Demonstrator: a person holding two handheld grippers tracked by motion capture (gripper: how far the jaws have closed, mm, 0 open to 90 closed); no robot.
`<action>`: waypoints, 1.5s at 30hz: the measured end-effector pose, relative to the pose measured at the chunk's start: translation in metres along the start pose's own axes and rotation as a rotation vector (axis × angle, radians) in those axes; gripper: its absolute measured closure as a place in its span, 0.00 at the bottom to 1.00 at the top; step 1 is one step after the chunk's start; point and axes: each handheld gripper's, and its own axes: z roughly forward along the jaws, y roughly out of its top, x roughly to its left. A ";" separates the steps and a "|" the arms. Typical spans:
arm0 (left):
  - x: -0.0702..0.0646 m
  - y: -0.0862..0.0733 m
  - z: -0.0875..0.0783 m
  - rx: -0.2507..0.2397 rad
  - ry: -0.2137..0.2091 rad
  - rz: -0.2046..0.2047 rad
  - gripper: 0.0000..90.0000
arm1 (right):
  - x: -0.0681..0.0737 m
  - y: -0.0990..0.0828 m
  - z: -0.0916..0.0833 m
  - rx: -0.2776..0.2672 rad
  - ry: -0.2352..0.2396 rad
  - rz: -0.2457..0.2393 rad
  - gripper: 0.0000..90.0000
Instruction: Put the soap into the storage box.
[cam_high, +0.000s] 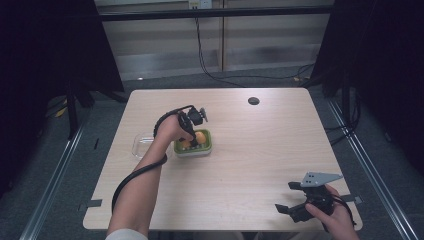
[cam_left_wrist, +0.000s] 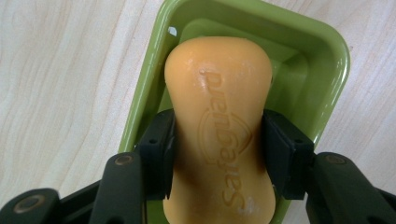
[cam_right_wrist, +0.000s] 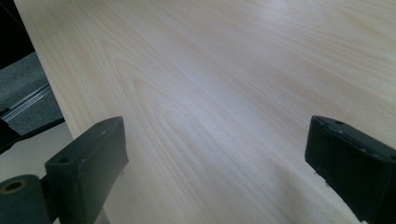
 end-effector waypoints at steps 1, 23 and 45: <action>0.000 0.000 0.001 -0.002 0.001 0.003 0.55 | 0.000 0.000 0.000 0.000 0.000 0.000 0.06; 0.001 -0.003 0.004 -0.002 0.000 0.003 0.55 | 0.001 0.000 0.000 0.006 0.002 0.002 0.06; 0.003 -0.007 -0.006 -0.031 -0.030 -0.071 0.49 | 0.002 0.001 0.001 0.010 0.002 0.001 0.06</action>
